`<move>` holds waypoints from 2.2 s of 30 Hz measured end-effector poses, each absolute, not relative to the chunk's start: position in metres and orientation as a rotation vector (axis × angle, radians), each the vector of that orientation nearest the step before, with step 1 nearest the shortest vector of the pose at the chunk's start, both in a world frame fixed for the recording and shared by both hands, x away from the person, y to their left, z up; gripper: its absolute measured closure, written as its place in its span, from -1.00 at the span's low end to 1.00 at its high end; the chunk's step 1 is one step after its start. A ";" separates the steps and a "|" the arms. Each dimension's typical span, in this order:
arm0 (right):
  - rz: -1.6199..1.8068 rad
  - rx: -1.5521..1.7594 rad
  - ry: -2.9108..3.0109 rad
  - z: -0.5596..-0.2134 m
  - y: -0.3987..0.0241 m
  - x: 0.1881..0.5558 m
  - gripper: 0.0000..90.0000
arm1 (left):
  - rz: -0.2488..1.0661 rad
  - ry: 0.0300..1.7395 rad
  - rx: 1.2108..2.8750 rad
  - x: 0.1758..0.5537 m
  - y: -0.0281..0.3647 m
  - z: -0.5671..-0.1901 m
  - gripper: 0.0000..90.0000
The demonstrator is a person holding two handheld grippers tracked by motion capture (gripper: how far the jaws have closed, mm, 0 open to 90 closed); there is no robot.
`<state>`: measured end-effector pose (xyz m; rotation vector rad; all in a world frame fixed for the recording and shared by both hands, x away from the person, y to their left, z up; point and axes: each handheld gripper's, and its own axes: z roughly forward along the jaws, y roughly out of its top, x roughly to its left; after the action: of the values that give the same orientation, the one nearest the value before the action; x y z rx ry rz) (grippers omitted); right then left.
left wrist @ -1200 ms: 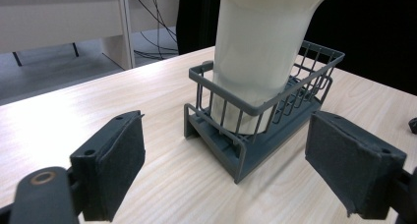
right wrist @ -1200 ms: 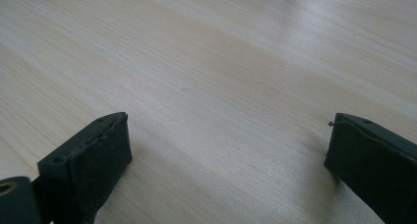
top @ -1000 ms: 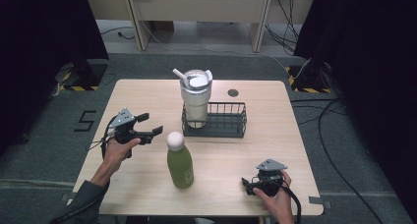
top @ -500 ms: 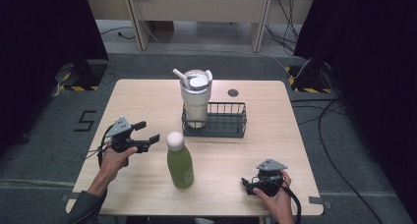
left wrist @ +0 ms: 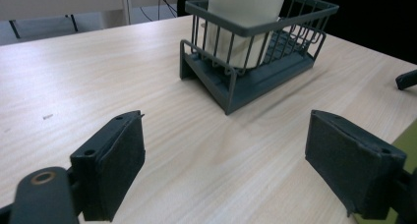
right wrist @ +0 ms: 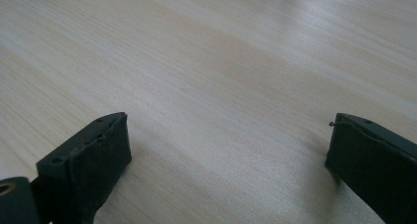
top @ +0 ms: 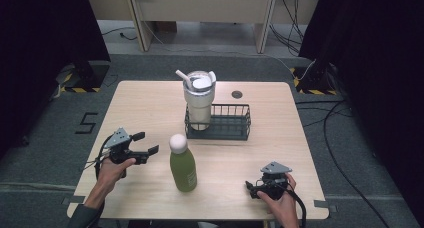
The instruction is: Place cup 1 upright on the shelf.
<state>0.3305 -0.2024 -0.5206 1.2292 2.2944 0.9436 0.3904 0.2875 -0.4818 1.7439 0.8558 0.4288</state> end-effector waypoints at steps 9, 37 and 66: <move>0.943 1.229 2.296 -0.521 -0.202 0.331 -0.94 | 0.413 0.871 1.758 0.381 0.290 -0.493 -0.67; 0.944 1.237 2.295 -0.521 -0.202 0.331 -0.95 | 0.385 0.896 1.873 0.351 0.293 -0.514 -0.67; 0.944 1.237 2.297 -0.521 -0.202 0.331 -0.95 | 0.412 0.964 2.117 0.332 0.290 -0.526 -0.69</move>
<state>0.3307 -0.2016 -0.5206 1.2366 2.2972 0.9441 0.3321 0.2901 -0.5258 2.1173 0.9640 0.4122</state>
